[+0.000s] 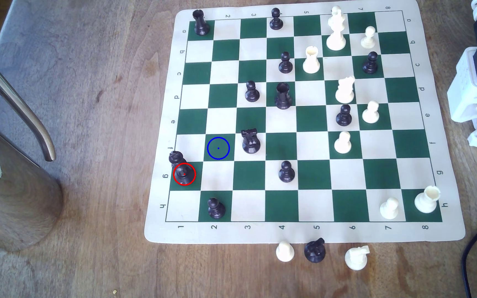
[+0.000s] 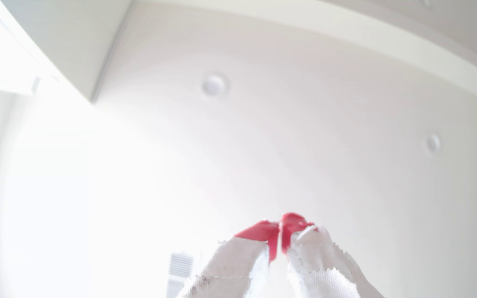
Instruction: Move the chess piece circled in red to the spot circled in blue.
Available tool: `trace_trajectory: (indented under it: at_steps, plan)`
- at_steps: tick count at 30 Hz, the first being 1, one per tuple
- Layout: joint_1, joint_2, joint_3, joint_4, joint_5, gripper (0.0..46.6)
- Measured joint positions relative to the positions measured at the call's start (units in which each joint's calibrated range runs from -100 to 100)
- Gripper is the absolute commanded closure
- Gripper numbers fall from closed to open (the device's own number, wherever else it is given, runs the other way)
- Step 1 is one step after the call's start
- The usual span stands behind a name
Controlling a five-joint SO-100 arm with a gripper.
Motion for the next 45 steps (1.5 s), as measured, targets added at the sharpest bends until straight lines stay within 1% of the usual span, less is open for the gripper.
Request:
trace_trajectory:
  at_steps: [2, 4, 6, 9, 13, 18, 21, 25, 27, 28, 29, 31, 32, 33, 35, 36, 37, 41, 42, 45]
  plan:
    - [0.0, 0.0, 0.0, 0.0, -0.2, 40.3]
    - [0.0, 0.0, 0.0, 0.2, -1.8, 40.6]
    - [0.0, 0.0, 0.0, 3.2, -3.1, 39.7]
    - [0.0, 0.0, 0.0, 8.8, -4.1, 38.0]
    - [-0.7, 0.0, 0.0, 18.3, -4.4, 36.2]
    - [-0.7, 0.0, 0.0, 31.9, -5.0, 36.3]
    - [-0.7, 0.0, 0.0, 45.8, -5.0, 36.3]
    - [-0.7, 0.4, 0.0, 56.7, -5.0, 38.9]
    - [-1.8, 0.1, 0.0, 60.2, -4.6, 42.7]
    - [-2.5, 0.1, 0.0, 62.9, -4.4, 46.0]
    - [-4.1, 0.4, 0.0, 68.4, -3.7, 46.4]
    - [-5.7, 0.4, 0.0, 72.6, -3.2, 46.4]
    - [-6.4, 0.4, -0.5, 75.2, -2.4, 46.4]
    - [-8.6, 1.0, -3.7, 83.3, -2.1, 46.4]
    - [-10.5, 3.9, -6.6, 92.9, -2.0, 46.4]
    - [-11.1, 6.7, -8.7, 96.7, -2.0, 46.4]
    - [-12.2, 13.3, -14.6, 101.7, -2.0, 46.4]
    - [-15.1, 24.0, -24.8, 107.8, -2.0, 46.4]
    - [-16.3, 29.1, -30.1, 110.4, -2.0, 46.4]
    - [-17.4, 35.0, -36.5, 114.3, -2.0, 46.4]
